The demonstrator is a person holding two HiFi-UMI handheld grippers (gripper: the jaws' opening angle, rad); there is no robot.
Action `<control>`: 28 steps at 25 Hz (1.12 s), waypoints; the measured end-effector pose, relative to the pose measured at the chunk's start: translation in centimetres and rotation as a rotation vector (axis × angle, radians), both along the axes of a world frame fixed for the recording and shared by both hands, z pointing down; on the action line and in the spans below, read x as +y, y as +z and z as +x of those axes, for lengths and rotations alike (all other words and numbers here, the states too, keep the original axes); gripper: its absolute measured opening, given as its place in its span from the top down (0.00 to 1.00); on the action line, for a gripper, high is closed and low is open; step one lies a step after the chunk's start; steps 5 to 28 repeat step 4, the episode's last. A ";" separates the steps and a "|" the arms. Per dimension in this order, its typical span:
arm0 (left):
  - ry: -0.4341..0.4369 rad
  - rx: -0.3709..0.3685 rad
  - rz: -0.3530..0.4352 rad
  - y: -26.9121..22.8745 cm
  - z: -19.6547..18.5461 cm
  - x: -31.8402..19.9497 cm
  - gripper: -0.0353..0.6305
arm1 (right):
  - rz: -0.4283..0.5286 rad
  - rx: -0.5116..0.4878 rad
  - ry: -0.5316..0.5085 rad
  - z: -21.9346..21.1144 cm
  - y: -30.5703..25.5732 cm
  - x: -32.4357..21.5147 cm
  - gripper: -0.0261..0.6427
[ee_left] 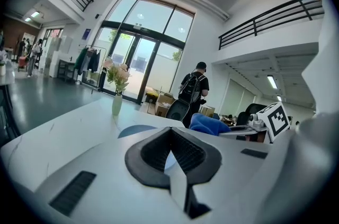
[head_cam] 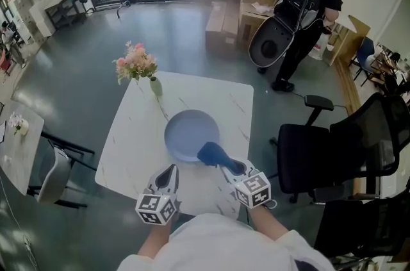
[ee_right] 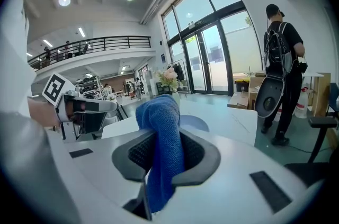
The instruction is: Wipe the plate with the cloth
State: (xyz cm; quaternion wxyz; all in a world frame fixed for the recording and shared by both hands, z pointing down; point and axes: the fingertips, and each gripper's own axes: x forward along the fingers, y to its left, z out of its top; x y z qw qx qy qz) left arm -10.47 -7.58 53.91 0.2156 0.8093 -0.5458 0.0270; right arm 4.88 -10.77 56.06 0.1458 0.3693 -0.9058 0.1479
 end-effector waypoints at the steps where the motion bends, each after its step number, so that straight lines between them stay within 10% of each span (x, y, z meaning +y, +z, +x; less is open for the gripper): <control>1: -0.002 0.006 0.000 0.0 0.0 0.1 0.90 | 0.000 0.001 -0.002 0.0 0.0 0.1 0.82; 28: -0.010 0.018 -0.001 0.1 0.1 0.4 0.90 | 0.000 0.003 -0.006 0.1 0.1 0.3 0.82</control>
